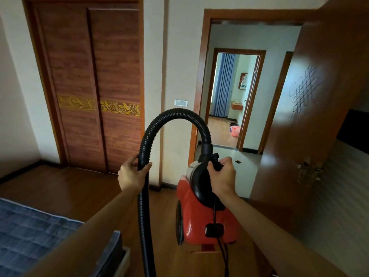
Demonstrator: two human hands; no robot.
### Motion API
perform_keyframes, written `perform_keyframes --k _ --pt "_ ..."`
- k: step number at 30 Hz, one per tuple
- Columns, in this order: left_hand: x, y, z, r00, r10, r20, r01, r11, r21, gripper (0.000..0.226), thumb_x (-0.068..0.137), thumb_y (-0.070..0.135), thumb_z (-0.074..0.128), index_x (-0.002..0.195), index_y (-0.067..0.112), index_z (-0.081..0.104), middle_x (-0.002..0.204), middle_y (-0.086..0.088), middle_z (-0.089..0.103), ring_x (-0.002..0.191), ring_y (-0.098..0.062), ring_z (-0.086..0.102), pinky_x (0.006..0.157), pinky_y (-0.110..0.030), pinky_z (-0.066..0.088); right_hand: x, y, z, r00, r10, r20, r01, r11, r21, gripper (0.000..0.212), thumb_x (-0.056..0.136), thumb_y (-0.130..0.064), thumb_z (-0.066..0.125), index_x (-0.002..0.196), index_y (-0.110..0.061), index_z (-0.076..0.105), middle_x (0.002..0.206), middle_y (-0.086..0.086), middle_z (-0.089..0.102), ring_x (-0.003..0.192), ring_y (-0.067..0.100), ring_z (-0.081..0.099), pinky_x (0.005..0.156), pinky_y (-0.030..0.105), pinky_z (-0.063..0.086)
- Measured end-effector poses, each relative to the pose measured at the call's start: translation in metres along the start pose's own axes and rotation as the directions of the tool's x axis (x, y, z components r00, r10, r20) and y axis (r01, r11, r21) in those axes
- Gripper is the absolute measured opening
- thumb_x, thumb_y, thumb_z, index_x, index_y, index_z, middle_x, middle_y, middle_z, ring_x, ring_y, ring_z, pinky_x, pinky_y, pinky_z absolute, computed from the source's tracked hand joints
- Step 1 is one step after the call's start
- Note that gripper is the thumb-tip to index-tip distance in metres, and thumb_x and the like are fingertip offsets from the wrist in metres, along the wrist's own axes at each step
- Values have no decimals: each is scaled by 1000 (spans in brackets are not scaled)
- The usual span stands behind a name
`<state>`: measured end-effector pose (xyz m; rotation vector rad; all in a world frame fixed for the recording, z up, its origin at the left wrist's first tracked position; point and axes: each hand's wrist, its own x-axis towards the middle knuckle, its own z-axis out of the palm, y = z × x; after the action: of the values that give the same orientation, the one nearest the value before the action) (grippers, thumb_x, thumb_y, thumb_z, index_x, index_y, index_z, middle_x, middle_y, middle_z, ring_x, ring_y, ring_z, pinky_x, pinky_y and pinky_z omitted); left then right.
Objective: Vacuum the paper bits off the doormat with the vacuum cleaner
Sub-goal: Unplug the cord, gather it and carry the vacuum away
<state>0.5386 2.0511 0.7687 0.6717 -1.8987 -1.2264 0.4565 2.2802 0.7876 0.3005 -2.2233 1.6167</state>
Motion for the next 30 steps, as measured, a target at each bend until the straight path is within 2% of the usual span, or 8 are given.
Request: perform_keyframes --k 3,7,11,18,20,23,28,30 --pt "33 2 31 999 -1 -33 1 1000 -9 54 80 32 81 130 24 61 111 -1 72 94 -19 69 86 -42 57 45 10 15 1000 -17 25 18 1000 -26 19 93 -19 63 96 -10 46 79 -9 53 69 -1 53 55 10 40" --pt "79 4 61 998 -14 -69 14 1000 -2 56 82 27 80 133 20 60 115 -2 70 90 -11 61 78 -30 50 97 28 36 997 -49 59 52 998 -34 19 93 -19 63 96 -10 46 78 -7 56 68 0 54 52 10 38" --pt "126 -1 92 996 -7 -90 8 1000 9 53 79 30 82 129 22 63 113 -3 73 93 -18 69 76 -32 54 148 43 64 995 -62 77 65 997 -29 18 93 -19 63 95 -11 46 78 -9 56 68 -1 55 53 10 39" --pt "217 -24 151 994 -14 -106 17 1000 20 54 81 27 81 131 20 62 114 -3 71 95 -16 64 88 -38 53 232 79 139 990 -86 115 86 996 1 17 93 -18 62 94 -12 47 77 -10 55 68 -2 55 51 10 43" --pt "256 -35 166 991 -17 -130 20 999 24 57 79 31 82 131 22 61 114 -4 71 99 -20 66 91 -42 55 261 88 169 989 -89 118 88 996 16 17 93 -18 63 94 -10 48 78 -9 56 69 -1 55 53 10 40" --pt "316 -54 184 988 -37 -147 45 997 54 59 77 35 83 131 26 61 114 -5 71 100 -25 69 88 -48 57 303 100 218 987 -91 134 88 996 27 18 92 -18 64 94 -9 48 79 -7 57 71 2 57 57 11 40" --pt "403 -71 206 981 -51 -188 65 996 68 59 78 33 82 132 22 61 116 -7 70 104 -25 67 91 -43 56 370 107 297 981 -85 174 79 996 44 19 93 -20 63 97 -8 48 81 -2 60 72 4 60 59 16 47" --pt "431 -79 214 979 -50 -198 67 995 78 59 78 33 83 131 22 61 116 -7 71 105 -26 67 92 -46 56 393 107 322 979 -98 176 90 995 49 19 92 -19 63 96 -7 48 78 -3 58 70 4 59 56 12 43"
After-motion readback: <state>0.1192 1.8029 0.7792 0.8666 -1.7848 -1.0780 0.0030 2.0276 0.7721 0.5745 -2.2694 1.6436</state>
